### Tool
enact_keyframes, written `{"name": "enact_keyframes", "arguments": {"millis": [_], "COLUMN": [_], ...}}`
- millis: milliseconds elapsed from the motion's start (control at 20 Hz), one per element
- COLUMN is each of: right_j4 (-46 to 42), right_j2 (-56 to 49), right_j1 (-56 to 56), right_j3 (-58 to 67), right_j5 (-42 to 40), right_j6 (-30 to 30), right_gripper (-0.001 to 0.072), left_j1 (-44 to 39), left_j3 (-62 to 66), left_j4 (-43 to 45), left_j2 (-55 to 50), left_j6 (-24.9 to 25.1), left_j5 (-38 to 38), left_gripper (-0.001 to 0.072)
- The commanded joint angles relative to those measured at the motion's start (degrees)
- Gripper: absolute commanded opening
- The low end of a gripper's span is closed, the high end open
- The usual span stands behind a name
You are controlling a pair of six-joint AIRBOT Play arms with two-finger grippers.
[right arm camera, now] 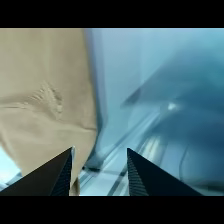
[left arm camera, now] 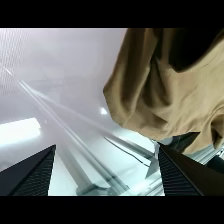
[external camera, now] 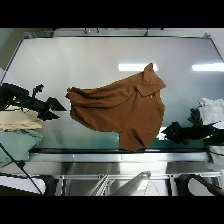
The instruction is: Fold the shirts.
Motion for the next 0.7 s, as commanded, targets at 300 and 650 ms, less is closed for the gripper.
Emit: {"name": "enact_keyframes", "arguments": {"millis": [300,650], "right_j4": [25.9,14.3], "right_j2": [-11.1,-2.8], "right_j1": [12.9,-6.3], "right_j3": [-1.6,3.1], "right_j5": [-11.3,-9.6], "right_j6": [-16.8,-11.3], "right_gripper": [0.0037,0.0019], "left_j1": [-2.4,-7.1], "left_j3": [-1.0,-1.0], "left_j4": [0.3,0.3], "left_j2": [0.1,0.1], "left_j6": [0.1,-0.3], "left_j5": [-2.0,-1.9], "left_gripper": [0.0694,0.0694]}}
